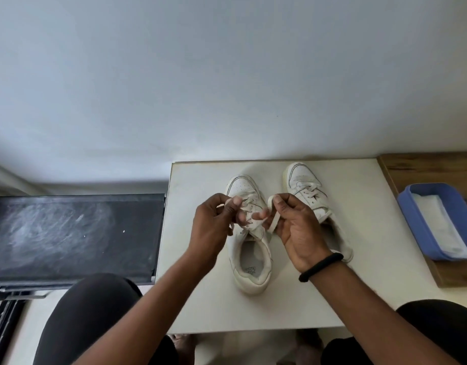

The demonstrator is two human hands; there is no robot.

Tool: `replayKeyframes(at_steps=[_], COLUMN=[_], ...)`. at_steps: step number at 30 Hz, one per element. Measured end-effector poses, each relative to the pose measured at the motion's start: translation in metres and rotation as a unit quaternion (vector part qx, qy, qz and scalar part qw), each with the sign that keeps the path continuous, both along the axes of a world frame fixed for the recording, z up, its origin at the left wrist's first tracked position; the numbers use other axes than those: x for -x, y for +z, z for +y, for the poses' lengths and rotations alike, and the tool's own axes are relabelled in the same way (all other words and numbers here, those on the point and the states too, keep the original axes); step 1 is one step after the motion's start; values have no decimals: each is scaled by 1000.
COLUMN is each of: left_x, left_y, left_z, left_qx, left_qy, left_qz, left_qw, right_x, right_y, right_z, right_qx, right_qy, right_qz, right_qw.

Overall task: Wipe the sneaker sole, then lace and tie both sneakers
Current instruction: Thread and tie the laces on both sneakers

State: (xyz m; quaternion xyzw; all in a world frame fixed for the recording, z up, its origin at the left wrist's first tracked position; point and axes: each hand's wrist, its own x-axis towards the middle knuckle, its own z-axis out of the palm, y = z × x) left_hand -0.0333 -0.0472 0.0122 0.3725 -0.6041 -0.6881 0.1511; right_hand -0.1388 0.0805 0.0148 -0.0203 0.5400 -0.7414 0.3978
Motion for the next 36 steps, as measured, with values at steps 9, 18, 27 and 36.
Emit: replayKeyframes(at_steps=[9, 18, 27, 36], left_x=[1, -5, -5, -4], left_y=[-1, 6, 10, 8], left_z=[7, 2, 1, 1], left_qx=[-141, -86, -60, -35], left_qy=[-7, -47, -111, -68], left_qz=[-14, -1, -12, -40], left_qw=[990, 995, 992, 996], right_x=[0, -4, -13, -8], right_y=[-9, -8, -13, -14], right_z=[-3, 0, -6, -5], right_qx=[-56, -119, -113, -69], right_qy=[14, -10, -34, 39], right_qz=[-22, -4, -38, 56], right_qw=[998, 993, 992, 995])
